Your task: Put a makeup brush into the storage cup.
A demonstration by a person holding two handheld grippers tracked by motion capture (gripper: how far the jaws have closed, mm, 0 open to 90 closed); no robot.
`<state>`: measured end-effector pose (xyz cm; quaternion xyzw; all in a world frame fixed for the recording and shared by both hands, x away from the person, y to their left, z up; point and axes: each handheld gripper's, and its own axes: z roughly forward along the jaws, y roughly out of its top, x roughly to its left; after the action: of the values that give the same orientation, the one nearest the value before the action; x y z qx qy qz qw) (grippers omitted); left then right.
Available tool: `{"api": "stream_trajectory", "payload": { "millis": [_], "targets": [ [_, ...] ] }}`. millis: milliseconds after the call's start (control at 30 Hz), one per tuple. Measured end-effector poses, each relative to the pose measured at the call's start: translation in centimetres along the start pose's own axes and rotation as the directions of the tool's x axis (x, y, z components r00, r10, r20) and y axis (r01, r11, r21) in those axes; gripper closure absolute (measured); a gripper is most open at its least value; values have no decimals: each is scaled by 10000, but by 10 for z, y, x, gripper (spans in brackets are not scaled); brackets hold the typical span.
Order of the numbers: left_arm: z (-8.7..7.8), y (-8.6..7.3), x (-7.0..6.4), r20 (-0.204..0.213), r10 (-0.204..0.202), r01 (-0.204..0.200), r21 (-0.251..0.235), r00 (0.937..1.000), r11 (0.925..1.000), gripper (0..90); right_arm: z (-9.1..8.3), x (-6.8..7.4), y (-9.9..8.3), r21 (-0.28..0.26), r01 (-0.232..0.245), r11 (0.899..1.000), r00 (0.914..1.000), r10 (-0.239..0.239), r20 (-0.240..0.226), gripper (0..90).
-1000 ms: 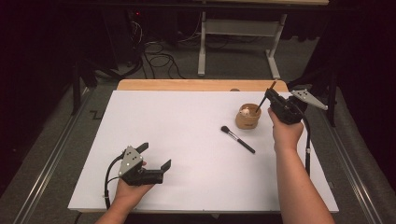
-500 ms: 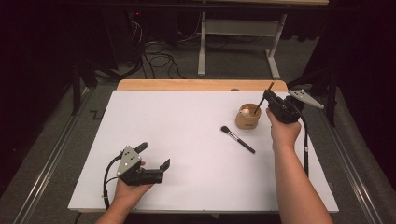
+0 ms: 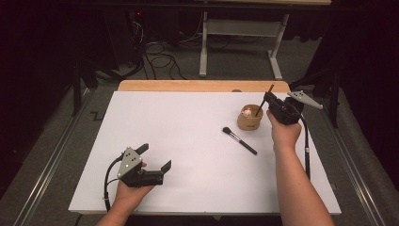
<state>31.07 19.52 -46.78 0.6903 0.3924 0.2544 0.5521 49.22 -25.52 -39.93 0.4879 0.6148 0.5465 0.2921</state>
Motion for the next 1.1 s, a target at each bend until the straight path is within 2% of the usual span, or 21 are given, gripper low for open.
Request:
{"api": "stream_trajectory", "payload": {
  "millis": [733,933,1000,1100],
  "targets": [
    [-1,0,1,38,-40,40,10,10000,10000,2,18,-3,-15,815,-281,9963,9995,271,139,840],
    [0,0,0,52,-10,10,1,10000,10000,2,23,-4,-17,1057,-358,9938,9994,355,44,827],
    [0,0,0,48,-37,37,17,10000,10000,2,25,-5,-18,1096,-427,9931,9991,423,55,636],
    [0,0,1,45,-34,34,18,10000,10000,2,25,-8,-19,1033,-860,9909,9963,861,42,411]
  ]
}}
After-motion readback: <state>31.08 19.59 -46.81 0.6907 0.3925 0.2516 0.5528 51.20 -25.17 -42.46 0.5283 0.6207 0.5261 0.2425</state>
